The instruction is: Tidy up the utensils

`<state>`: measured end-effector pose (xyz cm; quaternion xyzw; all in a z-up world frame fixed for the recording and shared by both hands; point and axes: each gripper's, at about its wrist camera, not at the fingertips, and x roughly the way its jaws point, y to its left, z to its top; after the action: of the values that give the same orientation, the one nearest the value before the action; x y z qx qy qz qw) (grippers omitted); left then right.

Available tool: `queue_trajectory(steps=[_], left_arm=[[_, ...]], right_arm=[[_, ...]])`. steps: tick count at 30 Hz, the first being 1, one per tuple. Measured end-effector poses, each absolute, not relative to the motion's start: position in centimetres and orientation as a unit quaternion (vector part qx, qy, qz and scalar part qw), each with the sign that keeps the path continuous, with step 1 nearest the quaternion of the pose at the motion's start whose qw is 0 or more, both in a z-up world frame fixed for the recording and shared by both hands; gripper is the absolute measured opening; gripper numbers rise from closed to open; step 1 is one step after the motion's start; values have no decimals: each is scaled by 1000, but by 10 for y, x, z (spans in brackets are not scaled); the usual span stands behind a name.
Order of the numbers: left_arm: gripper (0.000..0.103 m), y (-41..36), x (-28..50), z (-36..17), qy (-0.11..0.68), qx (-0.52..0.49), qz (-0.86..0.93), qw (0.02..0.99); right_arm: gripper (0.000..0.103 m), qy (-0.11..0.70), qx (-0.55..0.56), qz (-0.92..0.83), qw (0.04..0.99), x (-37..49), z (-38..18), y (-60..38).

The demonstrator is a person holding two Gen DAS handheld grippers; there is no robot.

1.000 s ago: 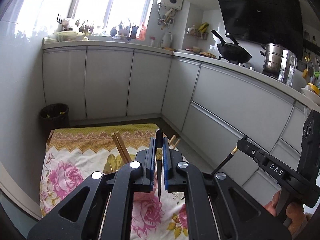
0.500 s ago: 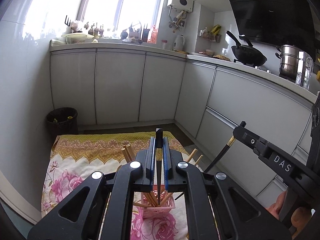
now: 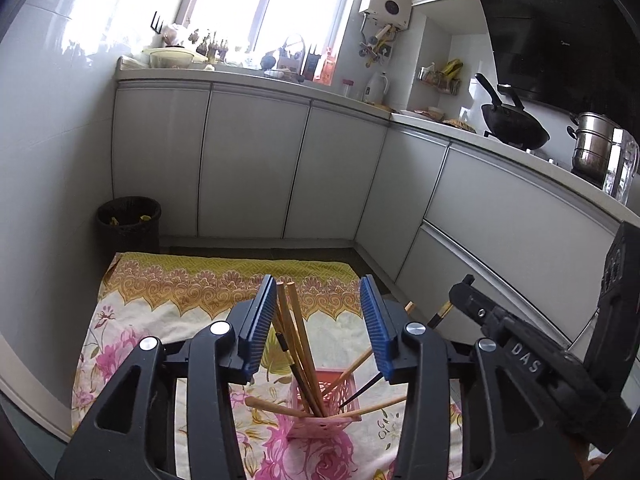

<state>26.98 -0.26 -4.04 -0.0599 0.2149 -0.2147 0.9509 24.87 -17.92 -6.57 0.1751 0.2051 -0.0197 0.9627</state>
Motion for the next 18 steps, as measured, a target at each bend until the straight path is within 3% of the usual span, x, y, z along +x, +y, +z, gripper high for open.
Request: queue_trajectory(steps=[5,6,7,9,16,18], left_arm=[[49,4,267,-34,207,-65,-201,955],[49,6,267,-33,206,-67,-200,956],[49,7,266,-32,205,-68,-200,956],[49,11,265,-29,201,-68,-192,958],[54,17,254,-20,192,-62,-184,962],[59,15,248,-18,188,-54,-181,964]], right_arm=[[9,223,165,-17,961,263,-78,-169],[16,227,166,-18,960,265,-80,-167],[37,227,165,-22,960,266,-81,-167],[55,217,167,-27,961,260,-80,-167],[57,205,170,-44,963,244,-66,-174],[66,200,174,-45,963,236,-61,-177]])
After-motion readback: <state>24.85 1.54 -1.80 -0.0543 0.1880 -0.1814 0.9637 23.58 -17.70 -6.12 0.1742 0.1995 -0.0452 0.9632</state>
